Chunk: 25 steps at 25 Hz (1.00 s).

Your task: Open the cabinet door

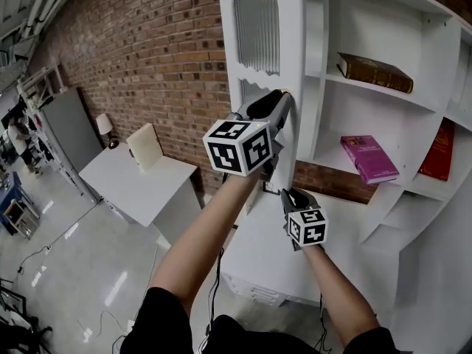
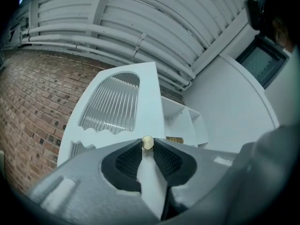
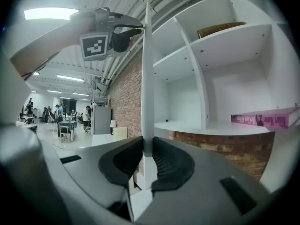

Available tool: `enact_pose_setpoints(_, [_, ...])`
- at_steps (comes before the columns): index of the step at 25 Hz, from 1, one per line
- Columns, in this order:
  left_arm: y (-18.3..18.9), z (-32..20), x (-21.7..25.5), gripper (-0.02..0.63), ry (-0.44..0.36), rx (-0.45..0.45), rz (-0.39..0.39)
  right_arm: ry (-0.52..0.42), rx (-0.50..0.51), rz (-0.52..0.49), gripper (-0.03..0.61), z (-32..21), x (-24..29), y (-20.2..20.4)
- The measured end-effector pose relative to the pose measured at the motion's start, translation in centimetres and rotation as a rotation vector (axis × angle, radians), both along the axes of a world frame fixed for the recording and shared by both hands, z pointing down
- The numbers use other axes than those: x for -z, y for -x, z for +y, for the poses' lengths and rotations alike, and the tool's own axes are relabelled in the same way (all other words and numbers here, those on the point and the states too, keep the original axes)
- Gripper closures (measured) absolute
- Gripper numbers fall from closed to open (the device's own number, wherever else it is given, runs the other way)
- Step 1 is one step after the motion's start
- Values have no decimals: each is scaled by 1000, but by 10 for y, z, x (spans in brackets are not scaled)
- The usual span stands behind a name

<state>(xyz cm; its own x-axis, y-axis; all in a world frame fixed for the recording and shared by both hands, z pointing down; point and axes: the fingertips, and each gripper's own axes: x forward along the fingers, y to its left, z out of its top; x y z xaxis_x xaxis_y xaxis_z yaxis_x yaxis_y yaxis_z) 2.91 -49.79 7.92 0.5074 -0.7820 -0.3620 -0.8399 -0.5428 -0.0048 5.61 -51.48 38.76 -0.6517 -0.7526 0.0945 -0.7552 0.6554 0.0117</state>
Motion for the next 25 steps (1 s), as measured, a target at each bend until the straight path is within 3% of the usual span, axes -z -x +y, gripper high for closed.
enact_pose_setpoints(9, [20, 19, 1, 531, -22, -73, -40, -26, -57, -35, 515, 22, 1, 19])
enact_pose_setpoints(17, [40, 34, 1, 531, -61, -178, -18, -6, -97, -71, 514, 38, 1, 39])
enact_pose_setpoints(25, [61, 45, 3, 531, -35, -284, -35, -29, -183, -76, 514, 51, 3, 59])
